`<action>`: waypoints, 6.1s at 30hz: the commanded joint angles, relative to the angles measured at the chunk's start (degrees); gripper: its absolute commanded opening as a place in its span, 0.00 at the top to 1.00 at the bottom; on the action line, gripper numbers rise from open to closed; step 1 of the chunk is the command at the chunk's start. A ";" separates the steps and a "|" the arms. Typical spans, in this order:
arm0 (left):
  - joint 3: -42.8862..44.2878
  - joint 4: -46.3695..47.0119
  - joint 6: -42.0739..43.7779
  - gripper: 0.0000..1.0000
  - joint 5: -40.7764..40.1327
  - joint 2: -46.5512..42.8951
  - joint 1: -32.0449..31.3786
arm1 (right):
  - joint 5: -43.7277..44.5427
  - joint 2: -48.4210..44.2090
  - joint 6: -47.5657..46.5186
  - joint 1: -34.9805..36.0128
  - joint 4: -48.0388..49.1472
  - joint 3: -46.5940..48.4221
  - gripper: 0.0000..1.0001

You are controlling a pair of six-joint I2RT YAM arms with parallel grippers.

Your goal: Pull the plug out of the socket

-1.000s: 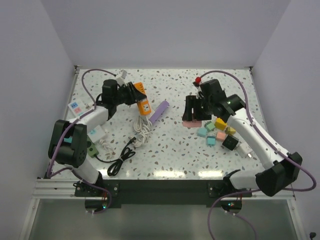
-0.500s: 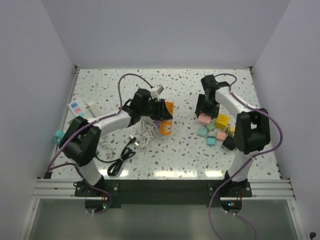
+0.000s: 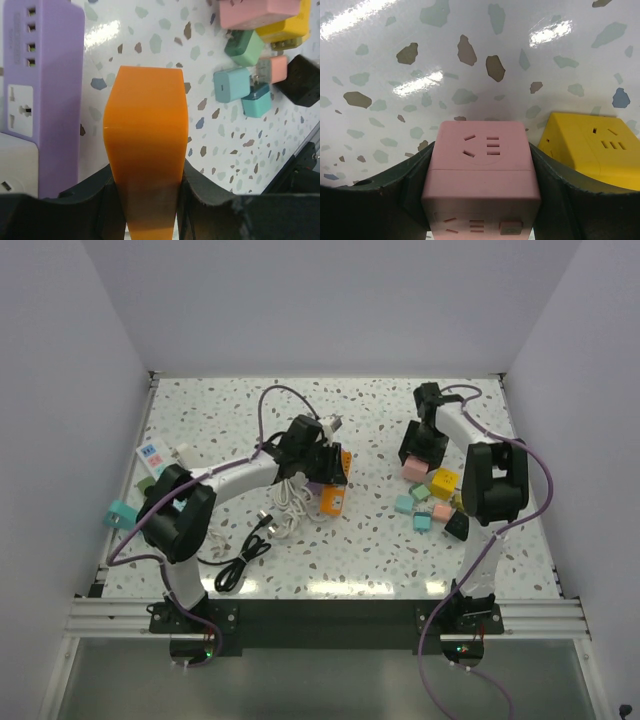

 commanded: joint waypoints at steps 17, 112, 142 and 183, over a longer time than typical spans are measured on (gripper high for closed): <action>34.66 -18.44 6.07 1.00 0.07 -10.51 18.66 | -1.45 -3.94 -1.79 -0.23 1.91 -1.83 0.86; 0.03 -15.28 7.12 0.00 -2.91 -17.10 19.02 | -14.01 13.12 8.77 20.34 8.05 20.77 0.82; -23.70 60.01 -30.46 0.00 27.84 -14.20 20.34 | -80.72 -13.26 19.39 15.59 65.45 -20.55 1.00; -6.77 8.82 -9.59 1.00 4.59 -13.94 17.79 | -25.98 -29.68 -14.53 23.84 10.70 -14.31 0.02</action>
